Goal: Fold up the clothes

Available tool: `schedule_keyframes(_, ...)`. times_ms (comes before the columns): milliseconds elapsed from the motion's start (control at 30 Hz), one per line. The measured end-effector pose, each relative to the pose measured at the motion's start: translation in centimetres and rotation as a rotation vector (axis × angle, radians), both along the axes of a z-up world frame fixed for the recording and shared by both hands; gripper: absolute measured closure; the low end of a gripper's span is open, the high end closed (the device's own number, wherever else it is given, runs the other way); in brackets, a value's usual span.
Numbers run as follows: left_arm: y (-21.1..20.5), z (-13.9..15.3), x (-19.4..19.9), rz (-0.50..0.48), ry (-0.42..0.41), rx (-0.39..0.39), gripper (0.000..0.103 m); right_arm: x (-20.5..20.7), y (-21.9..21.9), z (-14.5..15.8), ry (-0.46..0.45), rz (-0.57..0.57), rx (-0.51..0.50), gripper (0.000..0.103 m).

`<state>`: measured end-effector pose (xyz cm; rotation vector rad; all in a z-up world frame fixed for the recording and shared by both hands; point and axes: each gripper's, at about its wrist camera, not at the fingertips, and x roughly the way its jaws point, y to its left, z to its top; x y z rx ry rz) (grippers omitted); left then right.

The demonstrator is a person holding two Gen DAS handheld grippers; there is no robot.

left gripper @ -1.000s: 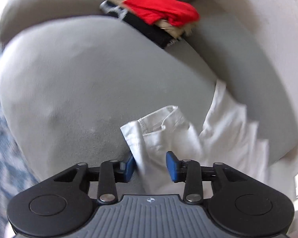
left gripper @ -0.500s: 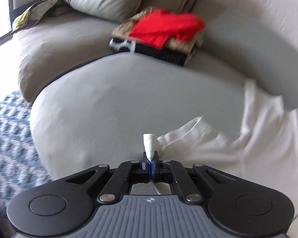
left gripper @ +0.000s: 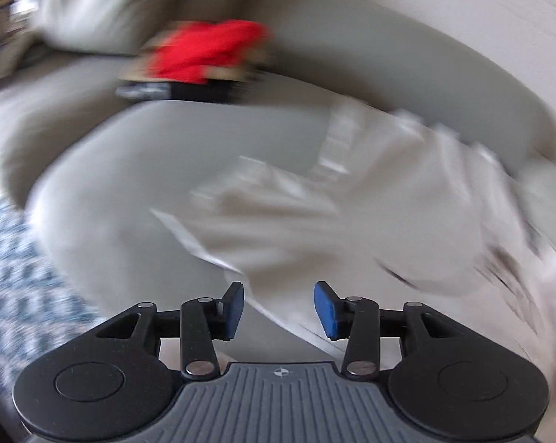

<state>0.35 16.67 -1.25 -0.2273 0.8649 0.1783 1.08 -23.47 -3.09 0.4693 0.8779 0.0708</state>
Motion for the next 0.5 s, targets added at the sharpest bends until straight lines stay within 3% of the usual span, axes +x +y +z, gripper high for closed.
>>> schedule_keyframes(133, -6.5, -1.0, -2.3, -0.182, -0.002, 0.018, 0.061, -1.3, 0.9, -1.7, 0.011, 0.102, -0.01, 0.053)
schedule_keyframes(267, -10.2, -2.0, -4.1, -0.223, -0.044, 0.043, 0.062, -1.7, 2.7, -2.5, -0.01, 0.186, -0.081, 0.053)
schedule_keyframes(500, -13.3, -3.8, -3.5, -0.289, -0.058, 0.202, 0.063, -1.3, 4.8, -3.6, -0.036, 0.245, -0.216, 0.053)
